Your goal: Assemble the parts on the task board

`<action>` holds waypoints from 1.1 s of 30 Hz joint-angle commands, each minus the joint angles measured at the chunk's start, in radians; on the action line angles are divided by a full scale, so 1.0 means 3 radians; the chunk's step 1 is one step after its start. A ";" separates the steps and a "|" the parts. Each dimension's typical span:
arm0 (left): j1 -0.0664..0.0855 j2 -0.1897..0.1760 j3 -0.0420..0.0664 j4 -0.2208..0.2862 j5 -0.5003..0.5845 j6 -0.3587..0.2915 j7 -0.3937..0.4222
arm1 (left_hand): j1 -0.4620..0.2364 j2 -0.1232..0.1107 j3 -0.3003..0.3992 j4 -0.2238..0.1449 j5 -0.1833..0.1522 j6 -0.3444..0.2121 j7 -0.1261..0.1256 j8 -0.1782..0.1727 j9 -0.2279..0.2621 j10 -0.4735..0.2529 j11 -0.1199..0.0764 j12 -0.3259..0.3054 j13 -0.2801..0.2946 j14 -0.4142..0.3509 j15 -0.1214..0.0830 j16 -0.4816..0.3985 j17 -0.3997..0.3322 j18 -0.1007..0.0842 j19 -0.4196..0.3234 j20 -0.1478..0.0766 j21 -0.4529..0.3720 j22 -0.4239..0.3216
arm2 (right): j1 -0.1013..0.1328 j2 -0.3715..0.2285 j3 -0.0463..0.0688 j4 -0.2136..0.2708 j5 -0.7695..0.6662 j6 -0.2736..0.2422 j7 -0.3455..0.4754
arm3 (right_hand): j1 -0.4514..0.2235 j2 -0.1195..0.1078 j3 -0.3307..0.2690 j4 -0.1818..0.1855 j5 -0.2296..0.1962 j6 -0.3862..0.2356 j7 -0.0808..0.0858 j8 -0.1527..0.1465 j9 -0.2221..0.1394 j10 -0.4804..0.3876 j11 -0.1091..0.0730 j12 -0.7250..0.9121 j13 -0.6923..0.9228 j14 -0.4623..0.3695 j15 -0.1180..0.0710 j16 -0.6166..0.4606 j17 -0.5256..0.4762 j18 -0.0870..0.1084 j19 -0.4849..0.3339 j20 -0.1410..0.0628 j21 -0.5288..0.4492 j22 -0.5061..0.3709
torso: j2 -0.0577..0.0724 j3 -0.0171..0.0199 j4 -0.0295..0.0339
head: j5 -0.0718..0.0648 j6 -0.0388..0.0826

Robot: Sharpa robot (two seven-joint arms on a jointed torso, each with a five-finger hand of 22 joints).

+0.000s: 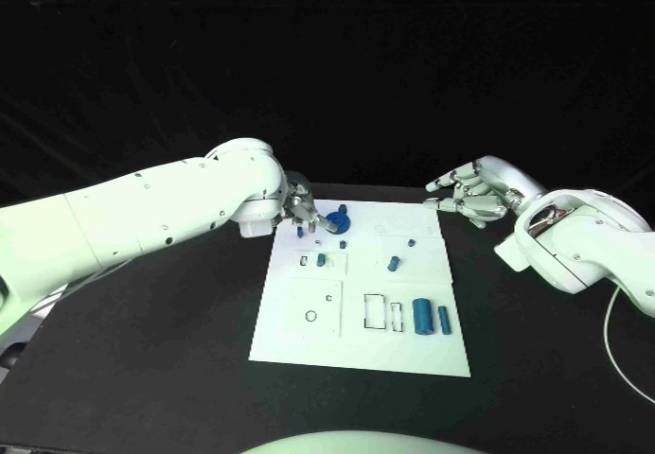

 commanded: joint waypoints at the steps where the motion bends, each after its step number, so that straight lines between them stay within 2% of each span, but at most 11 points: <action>1: 0.0088 0.0007 0.0016 -0.0066 -0.0025 0.0151 -0.0005 | 0.0113 0.0030 -0.0056 -0.0007 -0.0006 -0.0082 0.0058 -0.0106 -0.0077 -0.0093 0.0047 -0.0083 -0.0109 0.0352 0.0045 0.0008 0.0876 -0.0018 0.0025 0.0045 -0.0045 -0.0047 | -0.0001 -0.0002 -0.0001 -0.0002 0.0008 -0.0017 0.0006 | -0.0008 0.0003 0.0007 0.0021 0.0008 -0.0022 0.0002 0.0003 -0.0005 -0.0031 -0.0007 -0.0018 -0.0011 0.0093 0.0013 -0.0027 -0.0007 0.0059 -0.0028 0.0002 -0.0027 -0.0009 | -0.0004 0.0004 0.0001 | 0.0007 0.0011; 2: 0.0123 0.0022 0.0020 -0.0122 -0.0019 0.0143 0.0007 | 0.0199 0.0057 -0.0098 -0.0004 0.0003 -0.0108 0.0084 -0.0179 -0.0146 -0.0116 0.0081 -0.0097 -0.0137 0.0352 0.0071 0.0008 0.0876 -0.0014 0.0021 0.0069 -0.0060 -0.0059 | -0.0001 -0.0003 -0.0001 -0.0002 0.0008 -0.0019 0.0005 | -0.0007 0.0003 0.0007 0.0021 0.0008 -0.0022 0.0002 0.0003 -0.0005 -0.0032 -0.0007 -0.0020 -0.0013 0.0093 0.0013 -0.0028 -0.0007 0.0059 -0.0029 0.0002 -0.0028 -0.0010 | -0.0004 0.0007 0.0002 | 0.0010 0.0013; 3: 0.0139 0.0035 0.0022 -0.0160 -0.0011 0.0140 0.0015 | 0.0242 0.0069 -0.0105 -0.0013 0.0016 -0.0121 0.0096 -0.0204 -0.0169 -0.0125 0.0085 -0.0104 -0.0150 0.0352 0.0075 0.0008 0.0876 -0.0012 0.0019 0.0078 -0.0068 -0.0066 | -0.0001 -0.0002 -0.0001 -0.0002 0.0008 -0.0020 0.0005 | -0.0007 0.0003 0.0007 0.0021 0.0008 -0.0022 0.0002 0.0003 -0.0005 -0.0032 -0.0007 -0.0020 -0.0013 0.0093 0.0013 -0.0028 -0.0007 0.0059 -0.0029 0.0002 -0.0028 -0.0010 | -0.0001 0.0007 0.0001 | 0.0012 0.0014; 7: 0.0181 0.0126 0.0019 -0.0378 0.0039 0.0151 0.0049 | 0.0340 0.0103 -0.0169 -0.0002 0.0028 -0.0115 0.0118 -0.0266 -0.0249 -0.0166 0.0106 -0.0139 -0.0211 0.0352 0.0096 0.0008 0.0876 -0.0002 0.0007 0.0102 -0.0103 -0.0100 | -0.0001 0.0005 -0.0002 -0.0005 0.0008 -0.0026 0.0006 | -0.0004 0.0003 0.0006 0.0023 0.0008 -0.0025 0.0002 0.0002 -0.0005 -0.0038 -0.0007 -0.0030 -0.0023 0.0092 0.0013 -0.0032 -0.0011 0.0061 -0.0033 0.0002 -0.0036 -0.0021 | 0.0000 -0.0001 -0.0002 | 0.0006 0.0041; 12: 0.0197 0.0283 -0.0042 -0.0676 -0.0031 0.0165 0.0081 | 0.0372 0.0128 -0.0214 0.0009 0.0029 -0.0107 0.0127 -0.0295 -0.0292 -0.0173 0.0115 -0.0141 -0.0221 0.0352 0.0103 0.0008 0.0876 -0.0001 0.0006 0.0114 -0.0110 -0.0103 | -0.0001 0.0020 -0.0002 -0.0013 0.0009 -0.0025 0.0013 | 0.0003 0.0004 0.0006 0.0024 0.0009 -0.0031 0.0003 0.0000 -0.0006 -0.0042 -0.0006 -0.0037 -0.0030 0.0092 0.0013 -0.0036 -0.0014 0.0062 -0.0034 0.0002 -0.0043 -0.0028 | 0.0007 -0.0010 -0.0008 | 0.0016 0.0061; 14: 0.0194 0.0351 -0.0078 -0.0800 -0.0096 0.0167 0.0095 | 0.0365 0.0143 -0.0250 0.0016 0.0023 -0.0093 0.0127 -0.0304 -0.0313 -0.0158 0.0115 -0.0126 -0.0209 0.0352 0.0104 0.0008 0.0876 0.0000 0.0007 0.0118 -0.0111 -0.0101 | -0.0001 0.0028 -0.0002 -0.0017 0.0012 -0.0022 0.0016 | 0.0006 0.0005 0.0006 0.0025 0.0011 -0.0033 0.0003 0.0000 -0.0007 -0.0044 -0.0006 -0.0040 -0.0034 0.0091 0.0013 -0.0040 -0.0018 0.0062 -0.0035 0.0002 -0.0047 -0.0033 | 0.0009 -0.0010 -0.0008 | 0.0016 0.0058; 18: 0.0172 0.0442 -0.0113 -0.0988 -0.0147 0.0217 0.0124 | 0.0350 0.0179 -0.0323 0.0018 0.0014 -0.0030 0.0114 -0.0300 -0.0348 -0.0112 0.0107 -0.0080 -0.0165 0.0352 0.0099 0.0008 0.0876 -0.0007 0.0024 0.0118 -0.0084 -0.0063 | -0.0002 0.0041 -0.0002 -0.0019 0.0015 -0.0019 0.0022 | 0.0017 0.0009 0.0009 0.0026 0.0017 -0.0037 0.0005 -0.0001 -0.0007 -0.0050 -0.0006 -0.0050 -0.0044 0.0089 0.0014 -0.0050 -0.0031 0.0065 -0.0039 0.0001 -0.0058 -0.0048 | 0.0013 -0.0012 -0.0012 | 0.0030 0.0064; 25: 0.0125 0.0536 -0.0145 -0.1221 -0.0171 0.0363 0.0209 | 0.0339 0.0255 -0.0445 0.0018 -0.0004 0.0106 0.0071 -0.0258 -0.0385 -0.0002 0.0070 0.0017 -0.0058 0.0352 0.0071 0.0008 0.0876 -0.0031 0.0069 0.0097 0.0008 0.0056 | -0.0002 0.0054 -0.0002 -0.0015 0.0016 -0.0016 0.0032 | 0.0031 0.0013 0.0012 0.0027 0.0026 -0.0042 0.0006 -0.0002 -0.0007 -0.0053 -0.0005 -0.0056 -0.0053 0.0087 0.0014 -0.0063 -0.0045 0.0067 -0.0042 0.0000 -0.0072 -0.0064 | 0.0012 -0.0010 -0.0008 | 0.0031 0.0061; 33: 0.0078 0.0571 -0.0159 -0.1319 -0.0148 0.0491 0.0307 | 0.0356 0.0297 -0.0510 0.0016 -0.0005 0.0172 0.0042 -0.0210 -0.0374 0.0047 0.0045 0.0054 -0.0013 0.0352 0.0051 0.0008 0.0876 -0.0039 0.0083 0.0079 0.0038 0.0097 | -0.0002 0.0063 -0.0002 -0.0014 0.0016 -0.0019 0.0045 | 0.0035 0.0014 0.0013 0.0026 0.0028 -0.0043 0.0006 -0.0002 -0.0007 -0.0053 -0.0005 -0.0057 -0.0054 0.0086 0.0014 -0.0067 -0.0050 0.0068 -0.0043 0.0000 -0.0076 -0.0070 | 0.0009 -0.0009 -0.0005 | 0.0028 0.0048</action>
